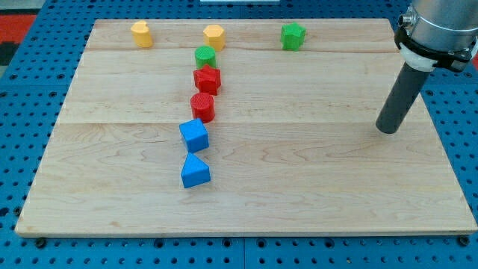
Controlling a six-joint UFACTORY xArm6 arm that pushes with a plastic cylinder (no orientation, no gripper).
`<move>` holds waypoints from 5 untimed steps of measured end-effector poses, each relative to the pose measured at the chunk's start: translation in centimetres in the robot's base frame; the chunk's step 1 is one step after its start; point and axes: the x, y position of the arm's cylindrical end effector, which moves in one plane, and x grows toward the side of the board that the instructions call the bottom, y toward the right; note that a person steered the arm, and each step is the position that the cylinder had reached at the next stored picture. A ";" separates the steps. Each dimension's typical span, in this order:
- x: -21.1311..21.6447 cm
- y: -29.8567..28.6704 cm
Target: Move your arm below the blue triangle
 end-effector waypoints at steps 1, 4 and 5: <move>0.0 -3.9; -1.3 -6.0; 9.5 -6.0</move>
